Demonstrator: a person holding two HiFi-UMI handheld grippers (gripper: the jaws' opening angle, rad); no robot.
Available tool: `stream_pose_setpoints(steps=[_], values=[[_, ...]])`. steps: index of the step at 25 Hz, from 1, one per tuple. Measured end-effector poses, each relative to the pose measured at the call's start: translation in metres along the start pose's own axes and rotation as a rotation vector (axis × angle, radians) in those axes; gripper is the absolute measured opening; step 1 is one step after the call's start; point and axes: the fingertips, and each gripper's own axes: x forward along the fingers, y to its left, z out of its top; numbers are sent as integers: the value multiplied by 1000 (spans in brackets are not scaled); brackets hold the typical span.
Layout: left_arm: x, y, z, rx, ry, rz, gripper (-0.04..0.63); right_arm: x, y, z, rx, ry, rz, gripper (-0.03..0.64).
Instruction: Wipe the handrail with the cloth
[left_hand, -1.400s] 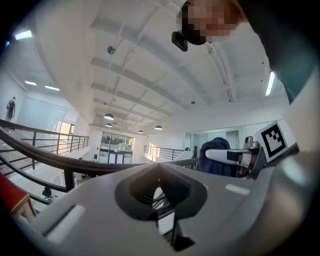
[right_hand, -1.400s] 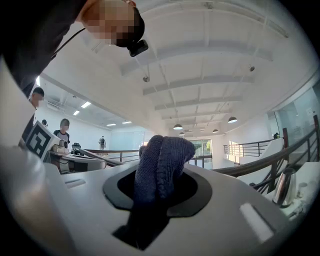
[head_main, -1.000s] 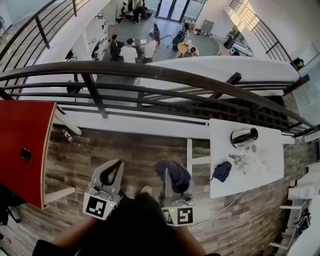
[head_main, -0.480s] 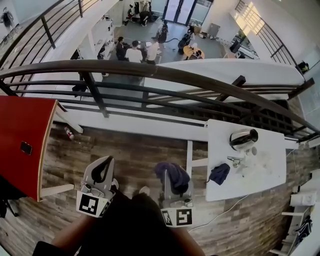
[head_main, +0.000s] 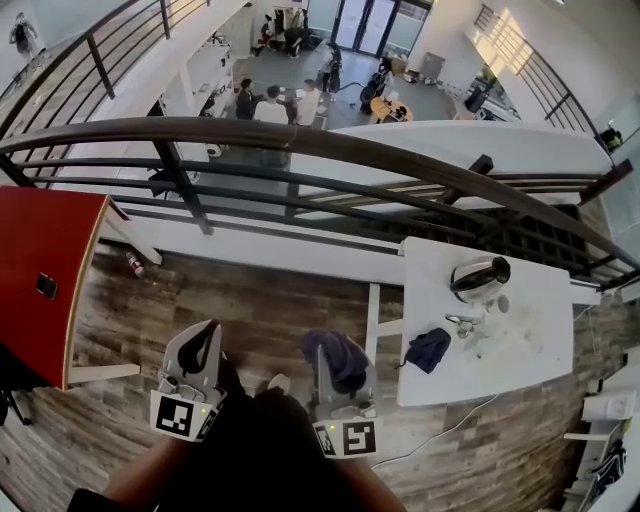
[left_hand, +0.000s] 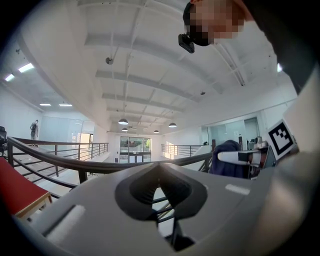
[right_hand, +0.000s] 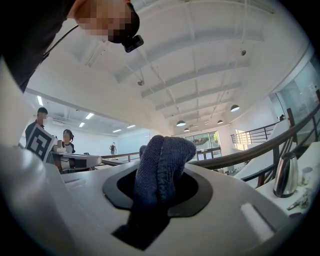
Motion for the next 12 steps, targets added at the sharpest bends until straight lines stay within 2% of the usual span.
stream_pose_setpoints(steps=[6, 12], values=[[4, -17, -6, -25, 17, -13, -2, -6, -5, 1, 3, -7, 5, 125], [12, -15, -8, -11, 7, -36, -2, 4, -6, 2, -7, -14, -8, 124]])
